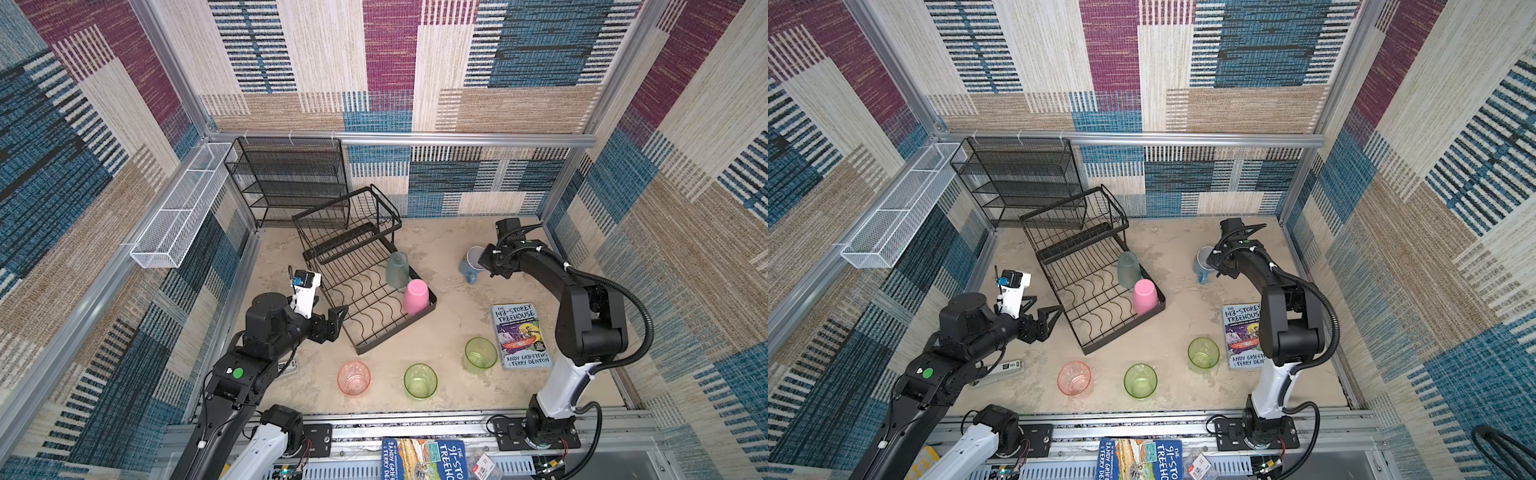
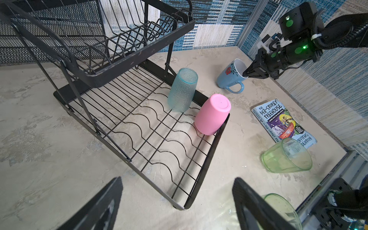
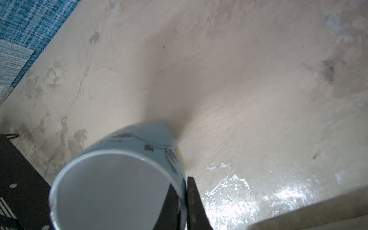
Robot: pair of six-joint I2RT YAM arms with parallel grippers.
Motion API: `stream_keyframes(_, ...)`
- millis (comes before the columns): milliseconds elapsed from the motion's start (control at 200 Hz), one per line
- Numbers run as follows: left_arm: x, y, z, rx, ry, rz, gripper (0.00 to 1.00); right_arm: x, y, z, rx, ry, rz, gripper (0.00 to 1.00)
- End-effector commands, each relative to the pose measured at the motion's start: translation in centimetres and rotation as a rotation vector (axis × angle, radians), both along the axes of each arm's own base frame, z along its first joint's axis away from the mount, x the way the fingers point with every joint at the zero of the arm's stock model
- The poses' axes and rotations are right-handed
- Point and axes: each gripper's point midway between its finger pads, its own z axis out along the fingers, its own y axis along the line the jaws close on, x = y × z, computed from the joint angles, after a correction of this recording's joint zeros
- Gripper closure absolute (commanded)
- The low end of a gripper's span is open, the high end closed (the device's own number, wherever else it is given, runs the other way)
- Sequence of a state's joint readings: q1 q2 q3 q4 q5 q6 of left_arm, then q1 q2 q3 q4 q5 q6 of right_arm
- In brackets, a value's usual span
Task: Load cups into a dish rack
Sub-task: Pick up the cup from the top-right of the table.
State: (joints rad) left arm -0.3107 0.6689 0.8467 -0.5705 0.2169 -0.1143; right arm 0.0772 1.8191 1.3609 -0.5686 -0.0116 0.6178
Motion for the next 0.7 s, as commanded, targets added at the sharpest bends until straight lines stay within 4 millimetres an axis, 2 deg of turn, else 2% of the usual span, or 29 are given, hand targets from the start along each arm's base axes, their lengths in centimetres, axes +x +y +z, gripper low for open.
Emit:
stream_keyframes(0, 0.2, -0.5, 0.7, -0.029, -0.011, -0.016, 0.11, 0.8, 0.4, 1.8, 0.022, -0.081, 0.011, 0.94)
stream_keyframes(145, 0.6, -0.9, 0.9, -0.060, 0.007, -0.014, 0.11, 0.6, 0.9, 3.7, 0.048, -0.142, 0.029, 0.99)
stream_keyframes(265, 1.0, -1.6, 1.3, -0.133, 0.054, -0.012, 0.11, 0.4, 2.0, 5.8, 0.110, -0.211, 0.061, 1.00)
stream_keyframes(516, 1.1, -3.7, 4.4, -0.370, 0.154, -0.020, 0.13, -0.6, 3.3, 10.8, 0.195, -0.393, 0.113, 1.00)
stream_keyframes(696, 1.6, -5.1, 5.7, -0.535, 0.187, 0.011, 0.13, -2.2, 4.4, 14.6, 0.261, -0.527, 0.165, 1.00)
